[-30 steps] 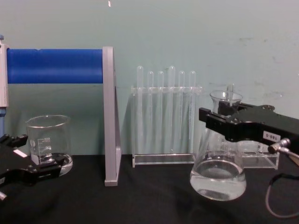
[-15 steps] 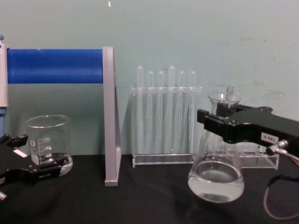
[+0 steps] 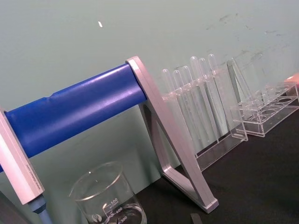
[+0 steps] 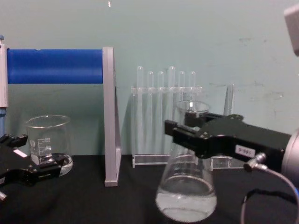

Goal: Grasp the erlenmeyer flask with one hand, shake it three times, then place it back.

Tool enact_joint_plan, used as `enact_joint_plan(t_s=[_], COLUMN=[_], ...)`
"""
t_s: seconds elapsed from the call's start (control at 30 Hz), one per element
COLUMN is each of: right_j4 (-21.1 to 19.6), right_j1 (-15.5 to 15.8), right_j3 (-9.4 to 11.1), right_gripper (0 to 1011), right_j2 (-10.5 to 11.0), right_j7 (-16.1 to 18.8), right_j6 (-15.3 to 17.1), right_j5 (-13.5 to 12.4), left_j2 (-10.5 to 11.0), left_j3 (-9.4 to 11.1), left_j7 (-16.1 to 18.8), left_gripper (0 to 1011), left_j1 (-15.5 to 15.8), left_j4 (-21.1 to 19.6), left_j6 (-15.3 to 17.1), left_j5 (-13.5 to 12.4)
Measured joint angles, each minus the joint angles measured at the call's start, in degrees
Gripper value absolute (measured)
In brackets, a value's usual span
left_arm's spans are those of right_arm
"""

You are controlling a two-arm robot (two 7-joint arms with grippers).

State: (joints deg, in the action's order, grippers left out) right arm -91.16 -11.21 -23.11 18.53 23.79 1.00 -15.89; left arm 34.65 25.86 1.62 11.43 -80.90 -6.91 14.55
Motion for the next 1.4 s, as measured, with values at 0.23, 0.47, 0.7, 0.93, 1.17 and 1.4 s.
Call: enact_joint_plan(t_s=[0.23, 0.47, 0.7, 0.93, 1.17, 1.4], right_j4=[-2.0, -3.4, -4.0, -3.0, -0.7, 2.3], right_j1=[0.8, 1.1, 1.1, 0.3, -0.7, -1.7], right_j3=[-2.8, -5.0, -6.6, -6.4, -4.1, -1.0], right_gripper=[449, 449, 449, 449, 449, 449], right_j2=[0.5, 1.3, 2.2, 2.3, 2.0, 1.7], right_j7=[2.4, 4.0, 4.9, 3.7, 0.7, -2.5], right_j6=[0.0, 0.1, 0.0, -0.3, -0.7, -0.7], right_j5=[-1.3, -2.4, -3.3, -3.4, -2.8, -1.7], left_j2=[0.0, 0.0, 0.0, 0.0, 0.0, 0.0], left_j3=[0.0, 0.0, 0.0, 0.0, 0.0, 0.0], left_j7=[0.0, 0.0, 0.0, 0.0, 0.0, 0.0], left_gripper=[1001, 1001, 1001, 1001, 1001, 1001], left_j1=[0.0, 0.0, 0.0, 0.0, 0.0, 0.0], left_j4=[0.0, 0.0, 0.0, 0.0, 0.0, 0.0], left_j6=[0.0, 0.0, 0.0, 0.0, 0.0, 0.0], left_j5=[0.0, 0.0, 0.0, 0.0, 0.0, 0.0])
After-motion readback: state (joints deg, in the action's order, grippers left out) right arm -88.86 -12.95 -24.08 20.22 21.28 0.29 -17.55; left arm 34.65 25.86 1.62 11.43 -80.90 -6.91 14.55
